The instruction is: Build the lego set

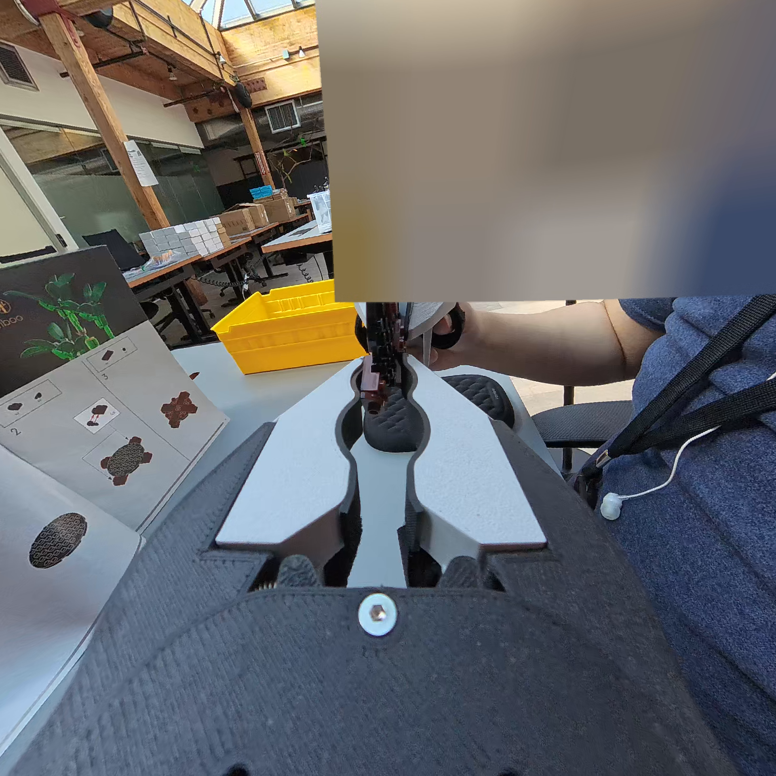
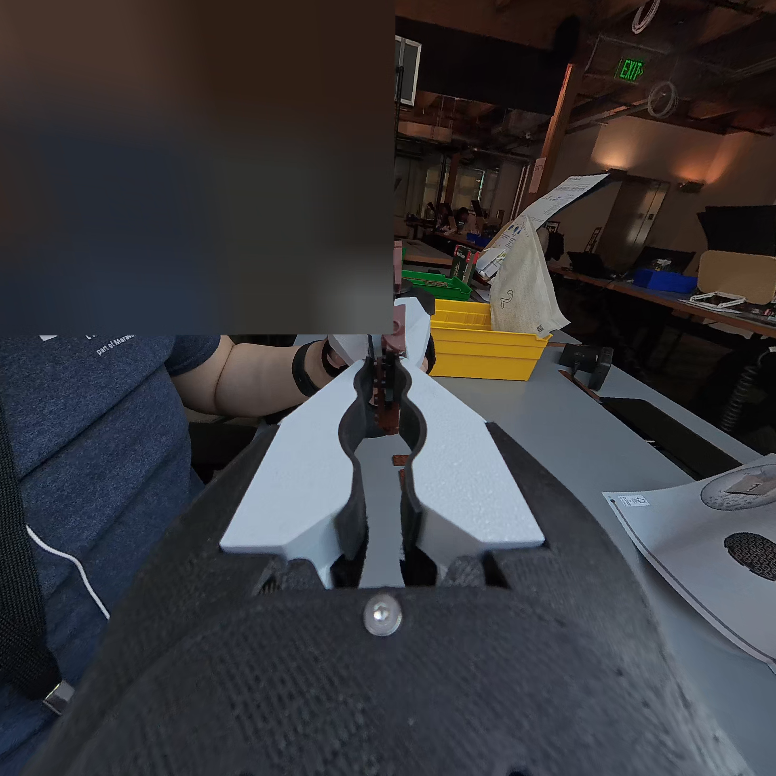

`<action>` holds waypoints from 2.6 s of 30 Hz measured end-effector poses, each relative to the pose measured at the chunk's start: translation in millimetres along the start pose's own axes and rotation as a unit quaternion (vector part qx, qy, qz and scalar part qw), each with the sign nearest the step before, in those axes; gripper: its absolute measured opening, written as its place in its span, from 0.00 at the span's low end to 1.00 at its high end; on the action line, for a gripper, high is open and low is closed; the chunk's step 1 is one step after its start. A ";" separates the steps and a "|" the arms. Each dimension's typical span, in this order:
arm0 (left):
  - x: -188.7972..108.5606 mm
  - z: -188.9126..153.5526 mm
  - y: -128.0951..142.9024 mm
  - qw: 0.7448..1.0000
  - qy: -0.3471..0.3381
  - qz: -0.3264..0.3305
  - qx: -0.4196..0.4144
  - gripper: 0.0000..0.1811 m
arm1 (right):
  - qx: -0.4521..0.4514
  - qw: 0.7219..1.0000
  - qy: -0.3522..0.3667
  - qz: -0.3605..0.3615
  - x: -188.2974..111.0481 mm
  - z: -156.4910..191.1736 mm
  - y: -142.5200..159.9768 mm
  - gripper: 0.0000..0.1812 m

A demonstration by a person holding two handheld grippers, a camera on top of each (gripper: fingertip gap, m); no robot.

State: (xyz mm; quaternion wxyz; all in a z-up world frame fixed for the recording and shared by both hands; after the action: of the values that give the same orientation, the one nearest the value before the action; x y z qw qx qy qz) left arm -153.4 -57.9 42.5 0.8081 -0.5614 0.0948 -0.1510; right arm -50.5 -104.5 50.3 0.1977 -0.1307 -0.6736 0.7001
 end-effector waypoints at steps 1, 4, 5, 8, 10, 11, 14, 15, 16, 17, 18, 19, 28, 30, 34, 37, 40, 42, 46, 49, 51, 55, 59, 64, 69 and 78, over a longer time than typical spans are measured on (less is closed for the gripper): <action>-0.1 -0.4 -0.4 1.000 0.004 -0.004 -0.004 0.07 | 0.005 1.000 -0.002 -0.004 -0.1 0.2 0.0 0.04; 0.0 -0.7 -3.0 0.999 0.015 -0.018 -0.023 0.09 | 0.009 1.000 -0.006 -0.012 0.7 0.4 1.3 0.04; -0.3 0.1 -2.9 1.000 0.010 -0.018 -0.018 0.06 | 0.010 1.000 -0.006 -0.013 1.2 0.7 1.5 0.04; -0.6 0.3 -3.1 1.000 0.003 -0.017 -0.011 0.07 | 0.008 1.000 -0.004 -0.017 1.7 0.3 1.9 0.04; -0.5 0.5 -2.4 1.000 -0.001 -0.019 -0.011 0.07 | 0.000 1.000 0.000 -0.016 2.9 0.4 4.0 0.04; -0.6 0.4 -2.1 1.000 0.000 -0.021 -0.013 0.07 | -0.003 1.000 0.001 -0.019 3.3 0.8 4.5 0.04; -1.2 -0.4 -2.0 1.000 0.002 -0.023 -0.013 0.07 | 0.004 1.000 -0.003 -0.024 3.6 1.0 5.4 0.04; -1.5 -1.1 -2.5 1.000 0.004 -0.024 -0.011 0.06 | 0.005 1.000 -0.005 -0.025 3.8 1.6 5.7 0.04; -1.7 -1.8 -3.2 1.000 0.008 -0.026 -0.012 0.06 | 0.006 1.000 -0.005 -0.026 4.0 2.3 5.6 0.04; -1.7 -3.0 -4.2 0.999 0.015 -0.030 -0.015 0.06 | 0.007 0.999 -0.009 -0.030 4.1 4.0 4.7 0.05; -1.2 -5.3 -5.3 0.999 0.025 -0.035 -0.018 0.04 | 0.006 0.999 -0.017 -0.034 3.7 5.8 3.8 0.05; 0.0 -7.1 -5.7 0.999 0.030 -0.038 -0.020 0.04 | 0.012 0.999 -0.020 -0.040 3.3 6.0 2.6 0.05; -0.2 -8.2 -4.2 0.998 0.030 -0.046 -0.036 0.04 | 0.014 0.999 -0.022 -0.033 3.6 8.0 4.6 0.04; -0.2 -8.1 -3.3 0.998 0.036 -0.044 -0.041 0.04 | 0.017 0.999 -0.023 -0.032 3.6 7.7 5.4 0.04; -0.4 -9.0 -3.4 0.996 0.049 -0.049 -0.048 0.03 | 0.020 0.999 -0.030 -0.032 3.8 8.5 5.2 0.04; 0.1 -9.3 -3.6 0.996 0.052 -0.048 -0.046 0.03 | 0.021 0.999 -0.035 -0.033 3.4 8.6 5.4 0.03; -0.4 -9.6 -3.4 0.996 0.057 -0.049 -0.049 0.03 | 0.019 0.999 -0.037 -0.031 3.9 9.3 5.8 0.03; -1.2 -8.8 -3.6 0.996 0.054 -0.050 -0.046 0.03 | 0.027 0.998 -0.035 -0.034 5.0 7.8 5.2 0.04; -3.2 -14.7 -3.4 0.997 0.054 -0.041 0.032 0.04 | -0.063 0.997 -0.044 -0.005 6.2 15.9 5.6 0.04; -5.8 -22.0 -2.4 0.990 0.029 -0.039 0.130 0.06 | -0.200 0.979 -0.025 0.035 7.4 27.5 5.3 0.04; -6.3 -25.6 -2.5 0.988 0.024 -0.033 0.151 0.07 | -0.241 0.969 -0.023 0.057 7.8 31.9 5.0 0.04; -6.5 -27.7 -4.3 0.986 0.029 -0.033 0.158 0.05 | -0.216 0.974 -0.030 0.058 7.2 31.4 3.7 0.04; -6.1 -29.0 -4.5 0.983 0.021 -0.033 0.177 0.04 | -0.215 0.975 -0.015 0.052 6.1 29.6 3.5 0.06; -6.0 -28.9 -4.4 0.983 0.019 -0.036 0.179 0.04 | -0.224 0.973 -0.006 0.059 5.8 29.3 4.0 0.06; -5.9 -30.0 -5.4 0.984 0.028 -0.031 0.173 0.03 | -0.209 0.976 -0.011 0.064 5.6 28.7 5.5 0.06; -2.4 -3.9 6.0 0.991 0.054 -0.053 -0.107 0.03 | 0.064 0.997 -0.014 0.031 5.6 -1.4 7.9 0.05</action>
State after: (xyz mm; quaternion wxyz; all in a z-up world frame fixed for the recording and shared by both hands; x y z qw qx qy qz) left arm -156.1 -58.6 35.5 0.7280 -0.6398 0.1245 -0.2126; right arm -55.6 -100.8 42.8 0.1747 -0.1286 -0.6255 0.7495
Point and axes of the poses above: each gripper's, where its closed fingertips meet, x out along the fingers, y out of its underside, z = x × y across the jaws, the point moved 6 cm from there along -x, back along the fingers, and after that the axes turned 10 degrees about x, right-handed, at the moved point
